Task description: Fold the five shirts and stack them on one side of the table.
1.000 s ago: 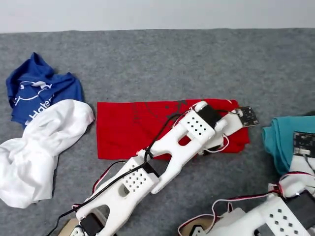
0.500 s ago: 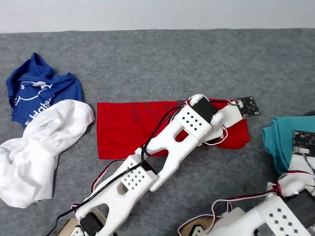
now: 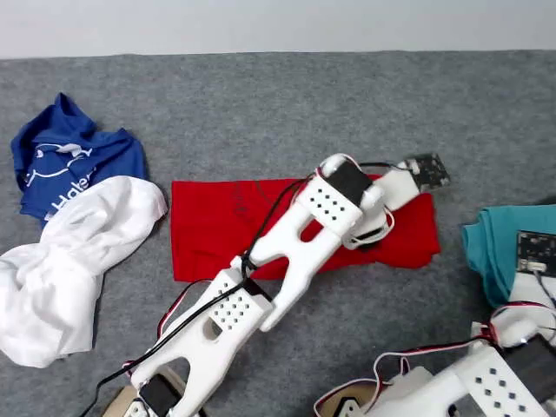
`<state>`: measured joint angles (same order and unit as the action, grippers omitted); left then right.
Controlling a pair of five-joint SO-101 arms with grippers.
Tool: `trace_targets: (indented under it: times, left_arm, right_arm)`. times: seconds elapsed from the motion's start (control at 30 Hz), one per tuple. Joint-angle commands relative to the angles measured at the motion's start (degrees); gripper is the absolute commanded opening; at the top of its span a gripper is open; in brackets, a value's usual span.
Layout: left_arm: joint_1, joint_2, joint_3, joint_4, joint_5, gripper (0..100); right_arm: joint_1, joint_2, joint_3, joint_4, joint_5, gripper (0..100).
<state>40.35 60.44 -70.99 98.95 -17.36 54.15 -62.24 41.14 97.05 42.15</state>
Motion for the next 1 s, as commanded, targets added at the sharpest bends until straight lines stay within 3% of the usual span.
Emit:
trace_targets:
  times: [0.0, 0.7, 0.83, 0.97]
  left_arm:
    - [-0.79, -3.96, -3.74, 1.41, -0.09, 18]
    - [-3.78, 2.37, -3.3, -16.18, 0.44, 18]
    - [-6.07, 2.64, -3.47, -19.16, 4.66, 18]
    - [-11.16, 2.55, -11.47, -19.08, 10.29, 18]
  right_arm:
    - [-0.48, -0.57, -0.44, 0.22, -0.7, 21.7]
    - [-1.71, -0.57, -0.35, 0.22, -0.79, 21.6]
    - [-3.12, -0.4, -0.35, 0.13, -0.79, 21.6]
    - [-5.14, -0.22, -0.35, -0.4, -0.79, 21.6]
